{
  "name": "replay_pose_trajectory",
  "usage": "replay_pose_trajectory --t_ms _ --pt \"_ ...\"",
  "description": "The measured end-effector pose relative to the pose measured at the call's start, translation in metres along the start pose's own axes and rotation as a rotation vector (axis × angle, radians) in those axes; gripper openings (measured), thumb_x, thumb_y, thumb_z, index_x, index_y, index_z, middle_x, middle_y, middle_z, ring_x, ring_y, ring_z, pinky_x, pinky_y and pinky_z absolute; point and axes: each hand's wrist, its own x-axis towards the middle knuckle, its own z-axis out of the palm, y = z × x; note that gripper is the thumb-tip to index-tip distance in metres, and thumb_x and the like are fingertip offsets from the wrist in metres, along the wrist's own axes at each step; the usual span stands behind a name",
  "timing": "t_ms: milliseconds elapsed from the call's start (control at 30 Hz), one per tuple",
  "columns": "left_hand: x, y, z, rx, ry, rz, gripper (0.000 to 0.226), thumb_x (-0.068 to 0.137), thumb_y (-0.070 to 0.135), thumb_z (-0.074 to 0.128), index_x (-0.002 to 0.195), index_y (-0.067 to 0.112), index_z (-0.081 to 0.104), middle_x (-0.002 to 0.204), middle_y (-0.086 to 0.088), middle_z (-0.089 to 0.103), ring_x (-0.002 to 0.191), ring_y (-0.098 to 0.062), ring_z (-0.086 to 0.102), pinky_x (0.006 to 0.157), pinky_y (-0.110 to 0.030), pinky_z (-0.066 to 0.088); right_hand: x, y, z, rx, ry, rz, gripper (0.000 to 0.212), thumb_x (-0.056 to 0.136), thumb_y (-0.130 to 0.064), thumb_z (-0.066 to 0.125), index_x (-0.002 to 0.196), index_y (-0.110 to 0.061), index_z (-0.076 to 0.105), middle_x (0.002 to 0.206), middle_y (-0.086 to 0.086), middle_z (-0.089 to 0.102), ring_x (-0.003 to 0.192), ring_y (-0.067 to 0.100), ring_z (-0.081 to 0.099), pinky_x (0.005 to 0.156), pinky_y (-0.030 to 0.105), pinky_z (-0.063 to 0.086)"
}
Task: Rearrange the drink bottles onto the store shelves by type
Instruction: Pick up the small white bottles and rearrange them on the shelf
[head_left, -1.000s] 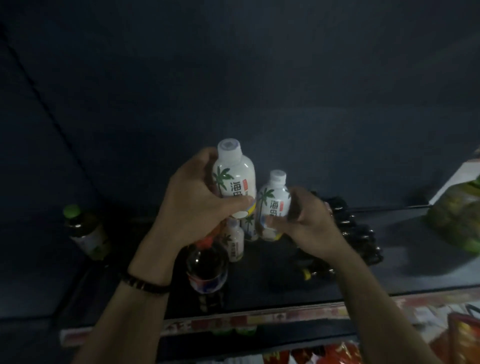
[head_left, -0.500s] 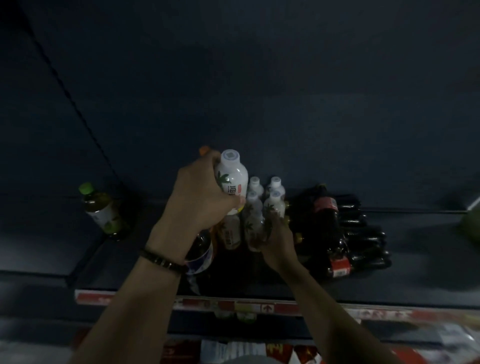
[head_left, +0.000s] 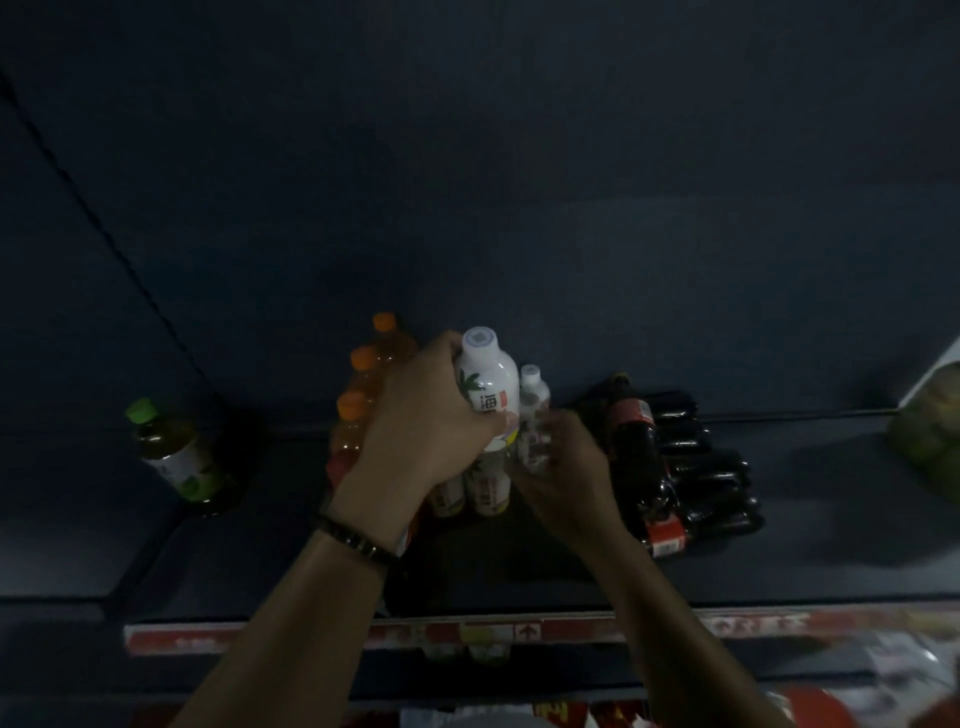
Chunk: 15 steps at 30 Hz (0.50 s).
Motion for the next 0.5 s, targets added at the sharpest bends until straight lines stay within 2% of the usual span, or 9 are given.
replay_pose_trajectory --t_ms 100,200,333,433,500 --pt "0.0 0.003 0.015 -0.046 -0.022 0.042 0.058 0.072 0.028 0.094 0.118 0.032 0.059 0.102 0.016 0.064 0.091 0.002 0.063 0.071 -0.012 0.045 0.015 -0.021 -0.035 0.036 -0.092 -0.101 0.071 0.077 -0.031 0.093 0.137 -0.022 0.056 0.129 -0.007 0.061 0.115 0.01 0.063 0.092 0.032 0.058" --pt "0.002 0.005 0.031 -0.054 -0.03 0.067 0.064 0.07 0.031 0.094 0.123 0.032 0.059 0.114 0.013 0.067 0.104 -0.007 0.066 0.088 -0.029 0.057 0.019 -0.036 -0.048 0.106 -0.18 -0.11 0.06 0.076 -0.027 0.093 0.128 -0.023 0.063 0.12 -0.011 0.067 0.109 0.006 0.067 0.087 0.026 0.057" --pt "0.005 -0.007 0.051 -0.091 -0.053 0.041 0.075 0.065 0.042 0.092 0.132 0.041 0.056 0.127 0.012 0.066 0.12 -0.014 0.063 0.101 -0.044 0.057 0.019 -0.03 -0.049 0.114 -0.162 -0.067 0.06 0.075 -0.026 0.094 0.127 -0.022 0.065 0.115 -0.01 0.073 0.102 0.003 0.071 0.083 0.024 0.058" --pt "-0.005 -0.026 0.07 -0.123 -0.02 -0.018 0.082 0.078 0.035 0.086 0.149 0.043 0.044 0.15 0.004 0.055 0.139 -0.02 0.053 0.109 -0.047 0.053 0.016 -0.012 -0.046 0.039 -0.14 -0.01 0.06 0.072 -0.029 0.097 0.121 -0.018 0.065 0.108 -0.008 0.076 0.095 0.003 0.073 0.08 0.027 0.06" --pt "-0.022 -0.037 0.084 0.031 0.057 -0.006 0.073 0.095 0.029 0.07 0.158 0.036 0.033 0.168 -0.005 0.033 0.155 -0.027 0.032 0.123 -0.048 0.04 0.01 0.003 -0.037 -0.029 -0.1 0.047 0.062 0.071 -0.032 0.098 0.12 -0.015 0.064 0.108 -0.005 0.076 0.094 0.011 0.074 0.079 0.033 0.061"
